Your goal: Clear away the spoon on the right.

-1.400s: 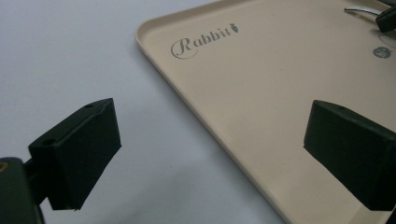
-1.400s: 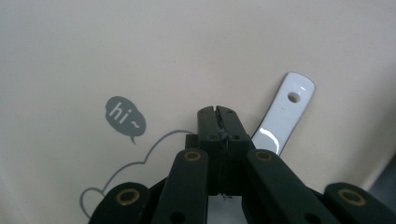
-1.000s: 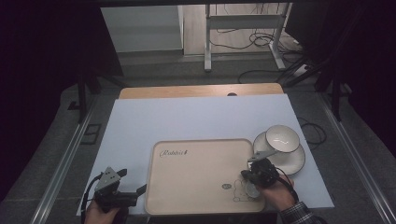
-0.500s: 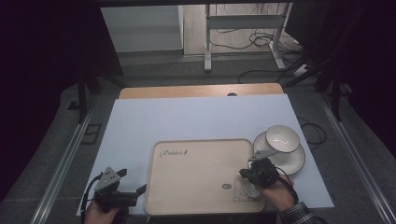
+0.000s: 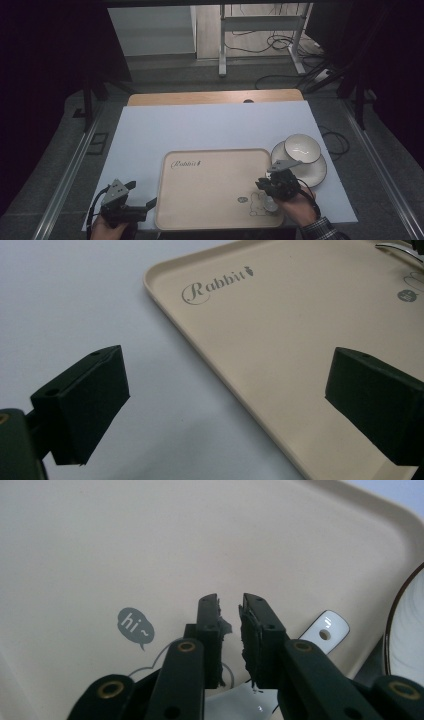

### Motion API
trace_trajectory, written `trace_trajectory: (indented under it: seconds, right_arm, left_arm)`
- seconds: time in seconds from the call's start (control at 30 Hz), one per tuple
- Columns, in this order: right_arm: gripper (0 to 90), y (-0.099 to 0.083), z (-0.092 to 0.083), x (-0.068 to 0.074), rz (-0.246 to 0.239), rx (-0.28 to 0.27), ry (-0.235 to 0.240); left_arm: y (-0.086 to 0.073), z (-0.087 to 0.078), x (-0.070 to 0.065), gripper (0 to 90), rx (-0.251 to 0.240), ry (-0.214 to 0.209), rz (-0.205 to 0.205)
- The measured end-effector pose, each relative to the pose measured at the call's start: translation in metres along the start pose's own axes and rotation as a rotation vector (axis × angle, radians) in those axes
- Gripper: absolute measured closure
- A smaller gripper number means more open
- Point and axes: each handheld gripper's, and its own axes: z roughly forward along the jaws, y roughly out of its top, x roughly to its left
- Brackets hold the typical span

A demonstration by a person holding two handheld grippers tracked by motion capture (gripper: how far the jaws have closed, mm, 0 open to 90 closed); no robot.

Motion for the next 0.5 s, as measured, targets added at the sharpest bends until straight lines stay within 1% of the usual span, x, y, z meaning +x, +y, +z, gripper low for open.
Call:
trace_trajectory:
  seconds: [0.1, 0.23, 0.5]
  right_arm:
    - [73.6, 0.0006, -0.0016, 0.0010, -0.002, -0.004, 0.003]
    - [70.2, 0.0013, -0.0027, 0.0024, -0.002, -0.007, 0.021]
    - [65.5, 0.0035, -0.0070, 0.0049, -0.010, -0.024, 0.017]
  left_arm:
    - [0.0000, 0.0000, 0.0000, 3.5, -0.001, -0.002, 0.001]
    - [0.0000, -0.0002, 0.0002, 3.5, -0.001, -0.004, 0.000]
    - [0.0000, -0.0002, 0.0007, 3.5, 0.000, -0.007, -0.001]
